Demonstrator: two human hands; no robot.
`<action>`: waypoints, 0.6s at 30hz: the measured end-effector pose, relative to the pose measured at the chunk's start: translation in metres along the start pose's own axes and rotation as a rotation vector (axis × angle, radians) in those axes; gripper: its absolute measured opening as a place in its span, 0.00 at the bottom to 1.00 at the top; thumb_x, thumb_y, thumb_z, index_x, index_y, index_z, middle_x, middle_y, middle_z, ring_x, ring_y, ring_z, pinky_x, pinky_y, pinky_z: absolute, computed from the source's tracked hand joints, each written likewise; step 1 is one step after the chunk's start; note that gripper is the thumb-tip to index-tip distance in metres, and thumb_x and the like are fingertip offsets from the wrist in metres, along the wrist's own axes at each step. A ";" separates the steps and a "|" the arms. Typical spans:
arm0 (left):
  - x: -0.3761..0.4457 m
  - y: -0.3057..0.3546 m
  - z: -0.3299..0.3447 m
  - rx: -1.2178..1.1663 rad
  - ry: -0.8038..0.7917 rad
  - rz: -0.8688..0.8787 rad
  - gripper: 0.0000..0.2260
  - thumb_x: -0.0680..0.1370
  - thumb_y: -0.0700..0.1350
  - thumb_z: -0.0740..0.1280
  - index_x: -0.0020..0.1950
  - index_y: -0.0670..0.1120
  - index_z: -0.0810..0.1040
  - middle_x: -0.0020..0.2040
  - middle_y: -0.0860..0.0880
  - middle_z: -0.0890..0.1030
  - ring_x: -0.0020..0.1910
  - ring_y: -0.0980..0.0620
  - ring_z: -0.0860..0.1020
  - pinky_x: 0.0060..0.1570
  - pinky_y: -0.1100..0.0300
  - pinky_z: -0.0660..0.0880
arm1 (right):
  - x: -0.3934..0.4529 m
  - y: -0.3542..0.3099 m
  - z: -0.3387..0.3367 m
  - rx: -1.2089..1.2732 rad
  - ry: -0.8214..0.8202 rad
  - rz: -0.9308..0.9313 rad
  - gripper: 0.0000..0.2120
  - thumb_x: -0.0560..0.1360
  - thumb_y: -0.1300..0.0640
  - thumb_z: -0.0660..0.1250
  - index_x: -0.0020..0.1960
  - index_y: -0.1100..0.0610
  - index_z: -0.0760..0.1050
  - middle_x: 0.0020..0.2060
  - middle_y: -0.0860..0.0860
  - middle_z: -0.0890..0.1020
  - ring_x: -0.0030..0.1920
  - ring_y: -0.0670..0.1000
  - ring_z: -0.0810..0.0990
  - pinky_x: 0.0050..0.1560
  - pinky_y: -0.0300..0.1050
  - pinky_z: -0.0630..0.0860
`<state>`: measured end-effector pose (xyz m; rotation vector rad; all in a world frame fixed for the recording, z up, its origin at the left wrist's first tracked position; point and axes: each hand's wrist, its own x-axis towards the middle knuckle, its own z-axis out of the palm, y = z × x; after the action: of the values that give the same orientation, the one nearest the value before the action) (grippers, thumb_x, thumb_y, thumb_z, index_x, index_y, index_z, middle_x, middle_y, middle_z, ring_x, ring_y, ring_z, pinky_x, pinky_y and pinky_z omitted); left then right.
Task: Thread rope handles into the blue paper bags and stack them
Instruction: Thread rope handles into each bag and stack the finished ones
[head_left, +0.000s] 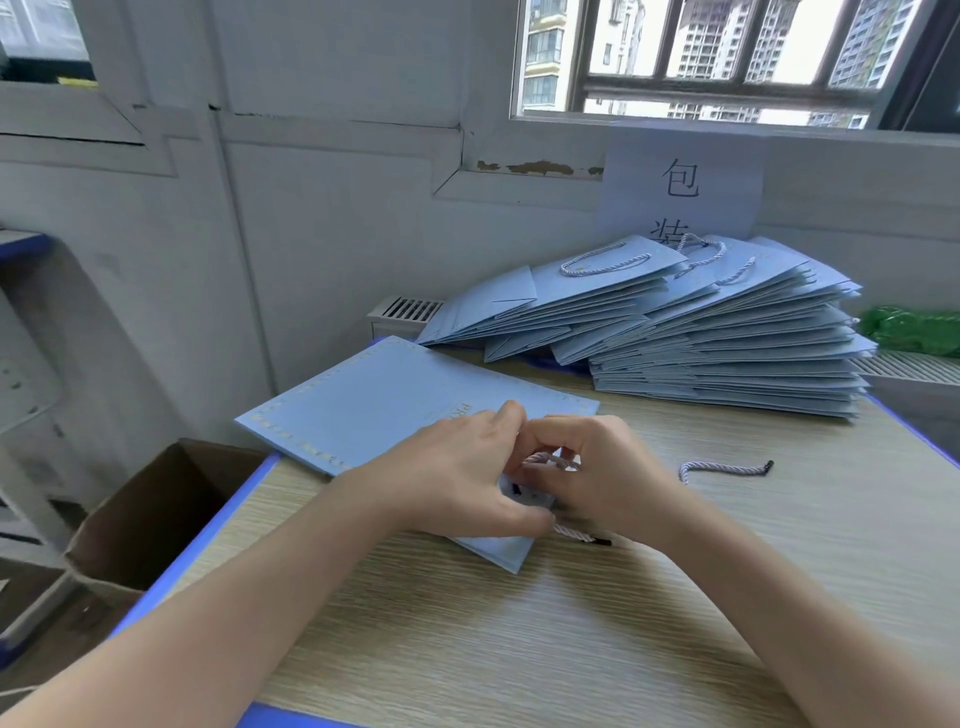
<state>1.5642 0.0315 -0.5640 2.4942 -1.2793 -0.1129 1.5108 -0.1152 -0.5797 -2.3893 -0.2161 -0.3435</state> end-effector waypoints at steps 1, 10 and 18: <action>0.000 0.000 0.000 0.000 -0.004 -0.002 0.20 0.71 0.59 0.69 0.50 0.50 0.64 0.46 0.54 0.72 0.47 0.51 0.71 0.47 0.55 0.71 | 0.000 0.000 -0.001 0.009 0.003 0.005 0.06 0.71 0.64 0.71 0.40 0.54 0.81 0.35 0.43 0.79 0.36 0.35 0.74 0.40 0.27 0.67; 0.001 -0.001 -0.001 -0.040 -0.015 -0.003 0.18 0.71 0.58 0.69 0.48 0.51 0.63 0.45 0.55 0.73 0.46 0.53 0.72 0.46 0.55 0.71 | -0.001 -0.002 -0.002 0.099 -0.017 -0.078 0.16 0.69 0.71 0.69 0.37 0.50 0.77 0.34 0.42 0.78 0.37 0.39 0.76 0.43 0.29 0.70; 0.003 -0.001 -0.004 -0.144 0.048 -0.001 0.10 0.69 0.54 0.71 0.42 0.54 0.70 0.41 0.57 0.76 0.42 0.61 0.72 0.39 0.62 0.68 | -0.002 -0.007 -0.014 0.053 -0.116 -0.067 0.15 0.71 0.69 0.66 0.41 0.48 0.77 0.38 0.46 0.81 0.43 0.42 0.77 0.49 0.40 0.73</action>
<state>1.5675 0.0309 -0.5599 2.3617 -1.2063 -0.1400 1.5044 -0.1198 -0.5656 -2.3553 -0.3551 -0.2279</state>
